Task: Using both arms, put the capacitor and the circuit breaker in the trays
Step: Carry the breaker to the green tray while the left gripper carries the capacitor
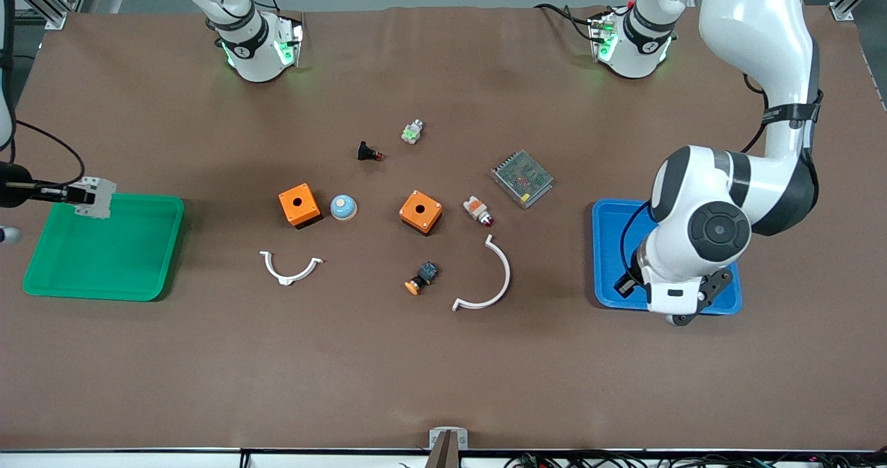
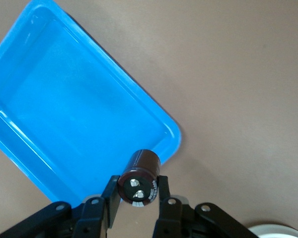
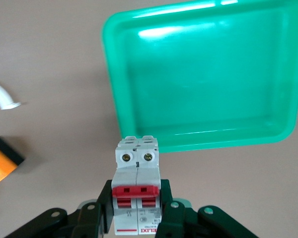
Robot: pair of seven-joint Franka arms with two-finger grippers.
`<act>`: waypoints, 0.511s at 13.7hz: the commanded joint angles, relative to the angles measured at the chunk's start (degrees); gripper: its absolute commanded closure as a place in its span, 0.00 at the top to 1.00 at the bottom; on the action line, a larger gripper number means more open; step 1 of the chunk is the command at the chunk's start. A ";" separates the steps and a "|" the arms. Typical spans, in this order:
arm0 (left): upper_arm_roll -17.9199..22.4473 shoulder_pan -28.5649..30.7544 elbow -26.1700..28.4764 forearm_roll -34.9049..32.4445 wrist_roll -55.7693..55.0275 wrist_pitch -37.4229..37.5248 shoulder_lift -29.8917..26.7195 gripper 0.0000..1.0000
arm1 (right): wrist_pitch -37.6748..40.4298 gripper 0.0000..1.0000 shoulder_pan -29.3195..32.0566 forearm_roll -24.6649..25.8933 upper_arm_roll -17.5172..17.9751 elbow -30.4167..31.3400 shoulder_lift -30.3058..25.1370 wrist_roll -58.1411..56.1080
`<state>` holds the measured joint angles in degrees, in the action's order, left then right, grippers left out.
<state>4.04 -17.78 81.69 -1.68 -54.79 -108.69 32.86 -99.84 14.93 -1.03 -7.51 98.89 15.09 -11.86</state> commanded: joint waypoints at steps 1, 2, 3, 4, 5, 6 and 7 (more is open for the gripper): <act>-0.53 1.87 2.59 -0.96 2.41 0.67 0.09 0.01 | -4.56 0.20 4.83 2.70 1.45 -0.36 3.09 -2.10; -0.44 2.40 3.29 -0.96 2.41 0.67 0.71 0.01 | -6.23 0.20 6.06 2.97 1.36 -0.54 4.32 -3.25; -0.53 2.75 4.61 -0.96 2.41 0.59 1.06 0.01 | -8.51 0.20 6.51 3.32 1.36 -0.54 5.29 -3.35; -0.53 3.10 5.84 -0.96 2.41 0.59 1.07 0.01 | -10.53 0.20 6.95 4.54 1.36 -0.54 6.17 -3.87; -0.53 3.89 7.07 -0.96 2.49 0.50 0.98 0.00 | -12.29 0.20 7.22 5.68 1.45 -0.54 7.22 -4.92; -0.70 4.33 8.12 -0.87 2.58 0.32 0.72 0.00 | -13.79 0.20 7.22 5.78 1.45 -0.54 8.28 -5.89; -0.79 4.86 9.09 -0.95 2.58 0.06 0.63 0.00 | -15.11 0.20 7.22 5.69 1.45 -0.54 9.42 -6.07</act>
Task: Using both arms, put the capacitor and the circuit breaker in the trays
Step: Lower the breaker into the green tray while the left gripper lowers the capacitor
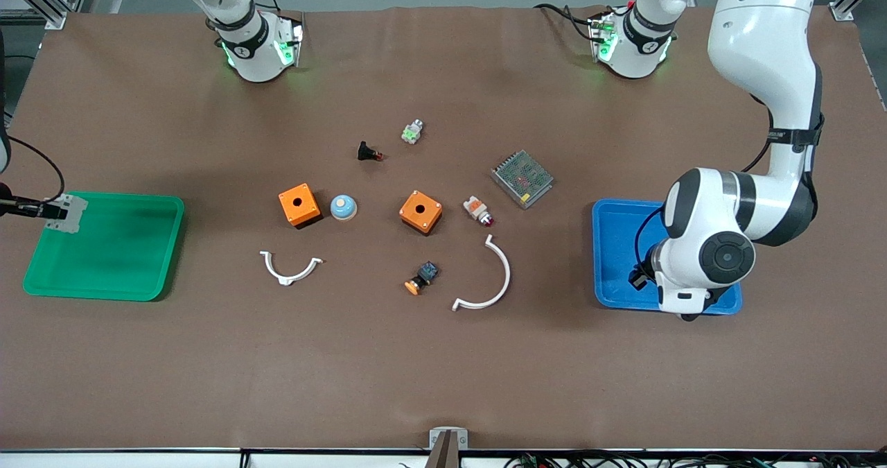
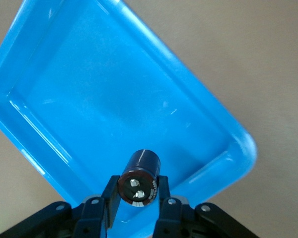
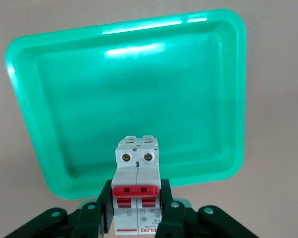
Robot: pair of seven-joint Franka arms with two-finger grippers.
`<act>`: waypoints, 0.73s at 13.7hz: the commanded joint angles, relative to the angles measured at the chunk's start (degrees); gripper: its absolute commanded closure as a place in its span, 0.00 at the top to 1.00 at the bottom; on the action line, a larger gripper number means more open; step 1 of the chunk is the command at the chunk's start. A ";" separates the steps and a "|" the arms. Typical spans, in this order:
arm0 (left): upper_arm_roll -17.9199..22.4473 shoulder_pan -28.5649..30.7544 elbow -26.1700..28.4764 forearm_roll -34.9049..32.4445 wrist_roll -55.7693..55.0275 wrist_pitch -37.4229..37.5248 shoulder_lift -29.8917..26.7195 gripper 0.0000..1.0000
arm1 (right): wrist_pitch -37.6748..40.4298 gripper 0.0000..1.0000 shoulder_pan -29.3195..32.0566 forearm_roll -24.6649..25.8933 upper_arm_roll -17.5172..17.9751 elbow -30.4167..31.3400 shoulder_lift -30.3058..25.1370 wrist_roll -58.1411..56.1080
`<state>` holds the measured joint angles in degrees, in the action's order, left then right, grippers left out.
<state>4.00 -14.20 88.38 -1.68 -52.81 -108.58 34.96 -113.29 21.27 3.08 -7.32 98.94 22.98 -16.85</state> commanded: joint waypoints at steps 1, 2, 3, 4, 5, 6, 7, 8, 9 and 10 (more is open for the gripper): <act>-0.75 1.37 3.20 -0.87 0.61 -0.14 -1.56 0.00 | -2.98 0.20 0.88 1.23 1.26 -0.51 2.94 -1.08; -0.66 1.72 3.64 -0.87 0.87 -0.23 -1.56 0.00 | -4.30 0.20 0.88 0.97 1.34 -0.59 4.25 -1.08; -0.83 2.77 3.82 -0.87 1.65 -0.32 -1.39 0.00 | -5.27 0.20 0.79 0.88 1.43 -0.68 5.23 -1.08; -0.84 3.56 4.08 -0.69 3.14 -0.50 -1.30 0.00 | -6.50 0.20 0.79 0.79 1.52 -0.68 6.02 -1.08; -0.84 4.61 4.78 -0.43 5.24 -1.28 -1.04 0.00 | -7.38 0.20 0.70 0.79 1.61 -0.60 6.46 -0.99; -0.84 5.32 5.92 -0.34 6.48 -2.77 -1.12 0.01 | -8.17 0.20 0.70 0.79 1.70 -0.68 6.81 -0.99; -0.92 5.59 7.15 -0.17 7.02 -4.17 -1.13 0.01 | -8.44 0.20 0.79 0.53 1.70 -0.68 7.34 -0.99; -0.84 5.76 7.68 0.01 7.02 -5.67 -0.95 0.01 | -8.79 0.20 0.62 -1.21 1.70 -0.77 7.78 -1.17; -0.92 5.76 8.38 0.10 7.02 -7.16 -0.51 0.01 | -9.49 0.20 0.61 -2.54 1.70 -0.77 8.04 -2.04; -0.92 5.76 8.57 0.36 7.02 -8.05 -0.07 0.02 | -10.02 0.20 0.79 -2.64 1.70 -0.77 8.48 -2.66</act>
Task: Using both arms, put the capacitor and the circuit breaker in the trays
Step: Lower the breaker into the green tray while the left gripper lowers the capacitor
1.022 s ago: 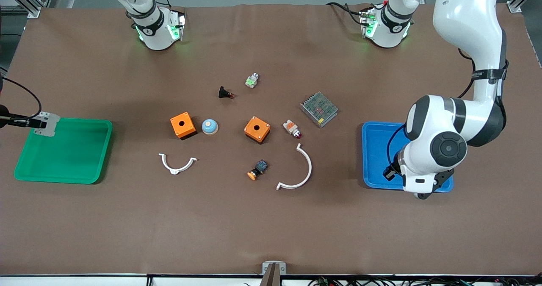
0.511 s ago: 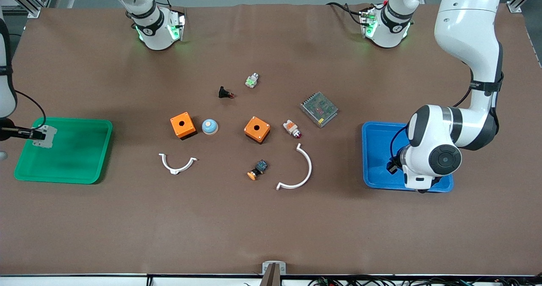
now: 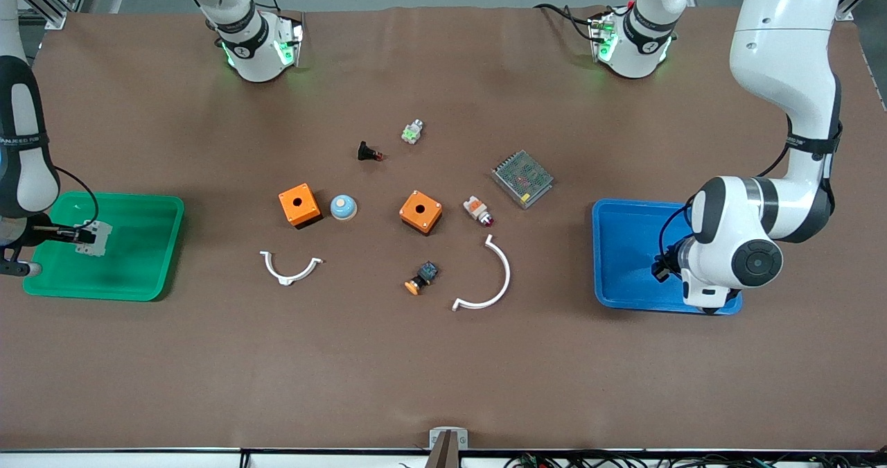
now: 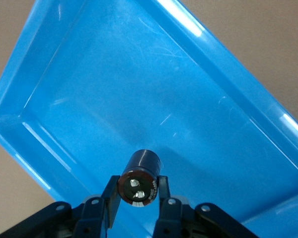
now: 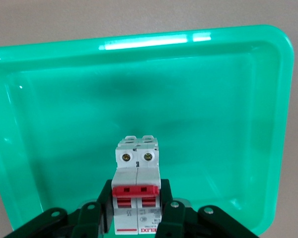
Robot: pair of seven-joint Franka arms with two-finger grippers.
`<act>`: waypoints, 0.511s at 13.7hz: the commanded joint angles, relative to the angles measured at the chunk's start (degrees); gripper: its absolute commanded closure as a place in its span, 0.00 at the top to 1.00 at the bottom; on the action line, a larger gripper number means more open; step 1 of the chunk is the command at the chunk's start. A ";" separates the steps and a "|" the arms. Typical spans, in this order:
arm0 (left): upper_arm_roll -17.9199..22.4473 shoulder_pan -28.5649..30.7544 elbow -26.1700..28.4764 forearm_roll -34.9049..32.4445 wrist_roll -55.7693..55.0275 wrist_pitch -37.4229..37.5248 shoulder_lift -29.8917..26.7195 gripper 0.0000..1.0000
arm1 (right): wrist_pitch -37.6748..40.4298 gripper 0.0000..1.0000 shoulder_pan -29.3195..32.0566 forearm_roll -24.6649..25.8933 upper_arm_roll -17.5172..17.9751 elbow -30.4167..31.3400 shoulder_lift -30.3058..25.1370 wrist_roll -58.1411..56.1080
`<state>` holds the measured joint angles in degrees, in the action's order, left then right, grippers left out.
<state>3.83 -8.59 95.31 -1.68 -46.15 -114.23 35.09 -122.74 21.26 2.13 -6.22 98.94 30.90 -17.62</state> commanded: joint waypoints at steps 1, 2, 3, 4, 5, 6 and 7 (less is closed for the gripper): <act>-0.76 0.15 1.55 1.32 0.36 -2.93 0.42 0.08 | -0.66 0.21 0.80 -1.69 0.60 -0.68 0.74 -1.97; -0.67 0.24 1.55 1.94 0.36 -2.93 0.51 0.24 | -0.74 0.21 0.89 -1.69 0.60 -0.67 1.00 -2.24; -0.67 0.15 1.55 1.94 0.36 -2.93 0.51 0.37 | -1.01 0.21 0.89 -1.69 0.60 -0.67 1.35 -2.59; -0.67 0.06 1.55 1.85 0.53 -2.93 0.51 0.57 | -1.44 0.21 0.89 -1.78 0.60 -0.67 1.79 -3.02; -0.67 -0.20 1.46 1.85 0.62 -2.93 0.51 0.90 | -1.62 0.21 0.89 -2.04 0.60 -0.76 2.23 -3.64; -0.67 -0.38 1.29 1.85 0.71 -2.93 0.42 1.00 | -1.80 0.21 0.89 -2.91 0.60 -0.76 2.41 -4.25; -0.67 -0.47 1.02 1.59 1.32 -2.50 -0.10 1.00 | -1.89 0.21 0.89 -3.27 0.60 -0.76 2.49 -5.13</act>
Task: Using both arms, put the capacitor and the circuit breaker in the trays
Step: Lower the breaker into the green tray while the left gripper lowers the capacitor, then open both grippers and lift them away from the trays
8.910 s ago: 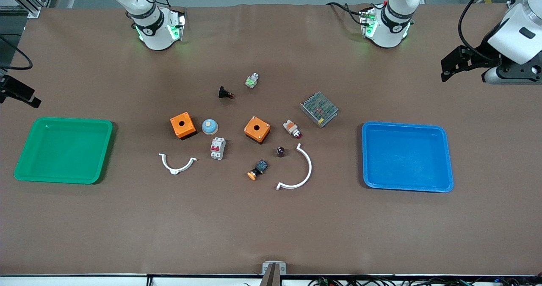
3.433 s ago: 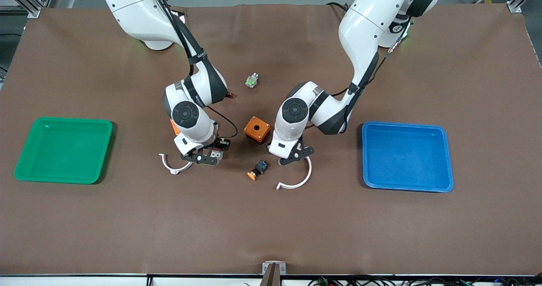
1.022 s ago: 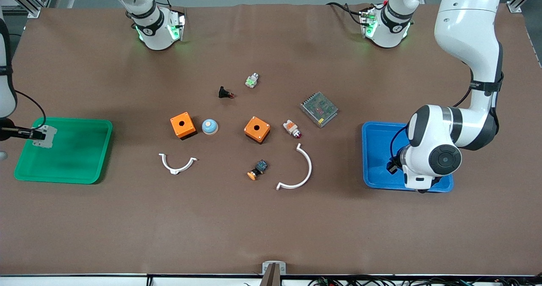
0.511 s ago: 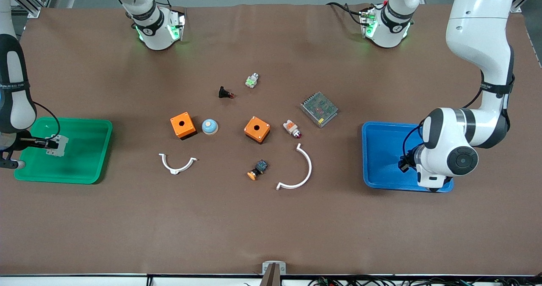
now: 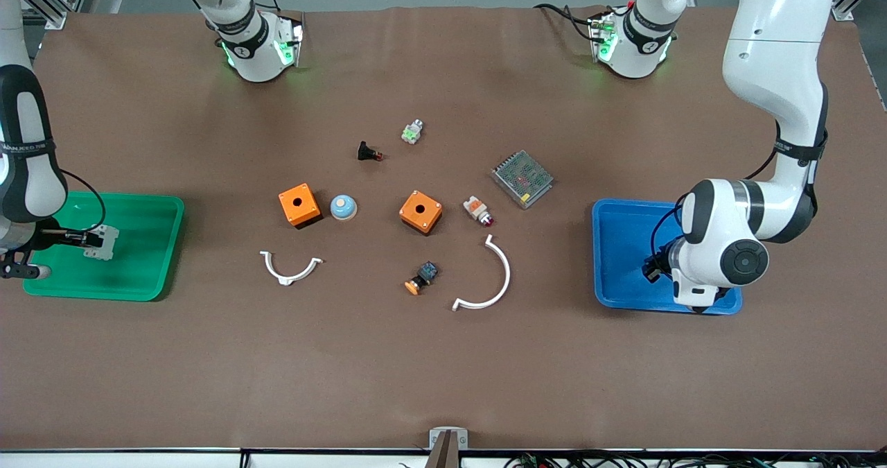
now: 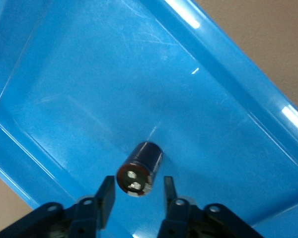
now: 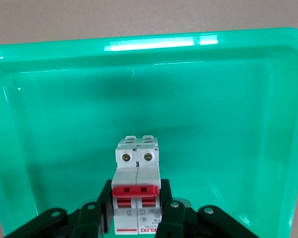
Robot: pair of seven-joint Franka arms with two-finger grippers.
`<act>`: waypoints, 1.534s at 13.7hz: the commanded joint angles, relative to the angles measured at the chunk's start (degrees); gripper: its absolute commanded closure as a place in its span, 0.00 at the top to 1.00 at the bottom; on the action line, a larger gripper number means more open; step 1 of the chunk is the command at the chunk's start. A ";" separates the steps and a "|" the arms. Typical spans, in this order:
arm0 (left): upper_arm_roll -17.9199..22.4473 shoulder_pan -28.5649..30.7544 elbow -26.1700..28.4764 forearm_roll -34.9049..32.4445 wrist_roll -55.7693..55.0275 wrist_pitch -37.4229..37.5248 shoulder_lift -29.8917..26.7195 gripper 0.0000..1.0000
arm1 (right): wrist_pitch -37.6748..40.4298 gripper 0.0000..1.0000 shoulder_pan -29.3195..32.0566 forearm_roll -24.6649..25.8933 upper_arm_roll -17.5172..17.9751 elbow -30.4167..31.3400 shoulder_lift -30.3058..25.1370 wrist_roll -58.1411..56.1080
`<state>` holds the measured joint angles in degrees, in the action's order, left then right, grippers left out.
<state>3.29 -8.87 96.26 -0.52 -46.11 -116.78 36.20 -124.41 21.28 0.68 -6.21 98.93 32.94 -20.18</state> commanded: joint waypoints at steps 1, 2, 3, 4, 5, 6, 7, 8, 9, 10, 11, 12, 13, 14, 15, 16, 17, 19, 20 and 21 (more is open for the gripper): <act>-0.04 -0.27 -0.28 0.26 2.07 0.41 -2.18 1.00 | -0.22 0.22 0.87 -1.91 0.59 -0.85 0.90 -2.84; -0.03 -0.01 -0.72 0.17 3.03 0.85 -3.84 1.00 | -0.22 0.24 0.87 -1.91 0.59 -0.85 0.90 -3.02; -0.03 0.25 -3.42 0.25 3.39 1.55 -4.73 1.00 | -0.22 0.32 0.87 -1.91 0.59 -0.85 0.90 -3.11; -0.12 0.34 -7.10 0.25 4.17 6.17 -4.82 1.00 | -0.13 0.57 0.87 -1.91 0.59 -0.85 0.90 -3.11; -0.12 0.26 -10.44 0.25 4.97 10.48 -4.82 1.00 | -0.05 0.99 0.78 -1.83 0.59 -0.85 0.81 -3.11; -0.12 0.17 -12.83 0.43 4.89 12.79 -4.91 1.00 | 0.56 1.00 0.61 -1.83 0.59 -0.85 0.46 -3.02; -0.12 -0.09 -13.20 0.43 4.97 13.77 -7.35 1.00 | 0.92 1.00 0.35 -1.83 0.59 -0.85 -0.15 -2.93; -0.21 -0.09 -13.11 0.43 5.15 13.95 -10.07 1.00 | 2.58 1.00 0.00 -1.83 0.59 -0.85 -1.29 -2.93; -0.56 -0.27 -13.11 0.26 6.54 14.65 -12.79 0.99 | 5.38 1.00 -0.27 -1.74 0.59 -1.02 -3.56 -2.50; -1.26 -0.36 -13.38 0.52 9.43 16.74 -15.95 0.99 | 8.54 1.00 -0.97 -1.74 0.67 -1.11 -6.02 -2.23; -1.61 -0.27 -13.38 0.52 11.54 17.63 -18.51 0.99 | 12.31 0.99 -2.37 -1.74 0.59 -1.11 -9.00 -1.53; -1.62 -0.27 -13.38 0.52 14.35 18.08 -20.54 0.99 | 15.48 0.99 -3.51 -1.65 0.59 -0.94 -11.99 1.87; -1.53 -0.18 -13.29 0.34 18.29 19.30 -21.95 1.00 | 18.30 0.99 -4.92 -1.13 0.59 -0.85 -14.46 5.99; -1.53 -0.10 -13.29 0.17 22.16 20.79 -23.27 1.00 | 21.11 0.99 -7.10 -0.86 0.50 -0.67 -16.92 9.51; -1.53 0.17 -13.29 0.17 24.90 21.94 -24.24 1.00 | 23.40 0.99 -8.95 -0.86 0.50 -0.50 -19.46 12.68; -1.35 0.26 -13.29 0.08 26.32 22.99 -25.47 1.00 | 25.42 0.99 -10.54 -0.86 0.59 -0.41 -21.67 15.15; -1.00 0.34 -13.38 0.08 27.29 23.18 -25.83 1.00 | 27.71 0.99 -12.38 -0.86 0.59 -0.41 -24.21 17.35; 0.57 0.35 -13.55 0.08 28.52 23.18 -26.44 1.00 | 31.49 0.99 -16.68 -0.86 0.59 -0.32 -28.79 22.35; 1.36 0.43 -14.08 0.25 29.49 23.18 -26.53 1.00 | 32.55 0.99 -19.06 -0.86 0.67 0.12 -30.89 25.08; 1.89 0.43 -14.86 0.08 31.06 23.18 -26.53 1.00 | 33.26 0.99 -20.56 -0.86 0.67 0.29 -32.66 26.24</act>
<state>4.23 -8.64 81.63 -0.51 -17.76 -93.97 10.68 -91.66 3.66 -0.03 -5.11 96.16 5.03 2.62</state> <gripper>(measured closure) 0.000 0.004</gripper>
